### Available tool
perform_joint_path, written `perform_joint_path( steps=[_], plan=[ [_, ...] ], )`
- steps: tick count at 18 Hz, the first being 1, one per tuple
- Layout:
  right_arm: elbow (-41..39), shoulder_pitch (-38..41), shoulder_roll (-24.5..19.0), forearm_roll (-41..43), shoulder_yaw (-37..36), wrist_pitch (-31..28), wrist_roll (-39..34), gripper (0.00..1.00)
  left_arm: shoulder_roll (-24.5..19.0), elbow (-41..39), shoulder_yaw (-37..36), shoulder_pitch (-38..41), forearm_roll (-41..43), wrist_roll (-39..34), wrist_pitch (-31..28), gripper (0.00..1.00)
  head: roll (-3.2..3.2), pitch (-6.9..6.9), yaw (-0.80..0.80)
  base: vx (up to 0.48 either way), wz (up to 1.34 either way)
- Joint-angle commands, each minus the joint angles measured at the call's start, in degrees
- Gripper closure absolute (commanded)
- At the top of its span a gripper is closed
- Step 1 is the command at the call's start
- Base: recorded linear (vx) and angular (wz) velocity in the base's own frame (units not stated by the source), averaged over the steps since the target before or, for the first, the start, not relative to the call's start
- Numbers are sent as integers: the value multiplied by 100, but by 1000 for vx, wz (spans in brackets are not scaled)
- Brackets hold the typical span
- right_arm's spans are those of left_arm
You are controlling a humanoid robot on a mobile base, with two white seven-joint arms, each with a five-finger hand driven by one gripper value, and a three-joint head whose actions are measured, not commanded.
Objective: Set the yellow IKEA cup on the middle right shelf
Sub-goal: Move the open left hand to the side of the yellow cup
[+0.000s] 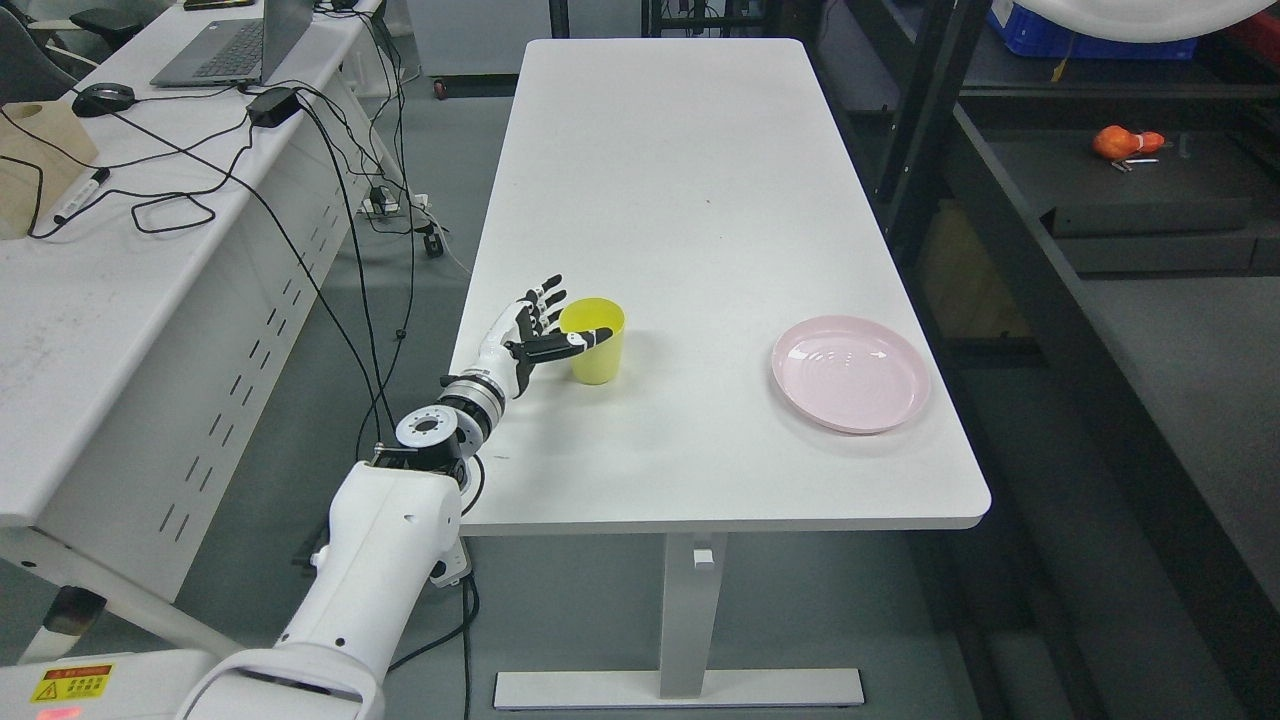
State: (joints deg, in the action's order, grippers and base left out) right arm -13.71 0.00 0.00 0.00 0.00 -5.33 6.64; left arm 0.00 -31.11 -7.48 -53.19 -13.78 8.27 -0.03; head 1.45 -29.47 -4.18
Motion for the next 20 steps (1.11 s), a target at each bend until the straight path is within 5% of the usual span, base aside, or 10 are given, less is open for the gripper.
perform_joint_path(
  steps=[1,10,15,20],
  plan=[
    [0,79,100,141,97,-3,4,1,-100,167,-149,-69,15,-1,-15,7,0,0,0,0,0],
    [0,79,100,141,97,-3,4,1,-100,299,-245,-86,77,-1,-94,8,0,0,0,0,0],
    [0,70,100,141,97,-3,4,1,-100,413,-237,-86,7,-1,-94,24,0,0,0,0,0],
    [0,79,100,141,97,-3,4,1,-100,413,-228,-86,-11,-1,-85,26,0,0,0,12,0]
  ],
)
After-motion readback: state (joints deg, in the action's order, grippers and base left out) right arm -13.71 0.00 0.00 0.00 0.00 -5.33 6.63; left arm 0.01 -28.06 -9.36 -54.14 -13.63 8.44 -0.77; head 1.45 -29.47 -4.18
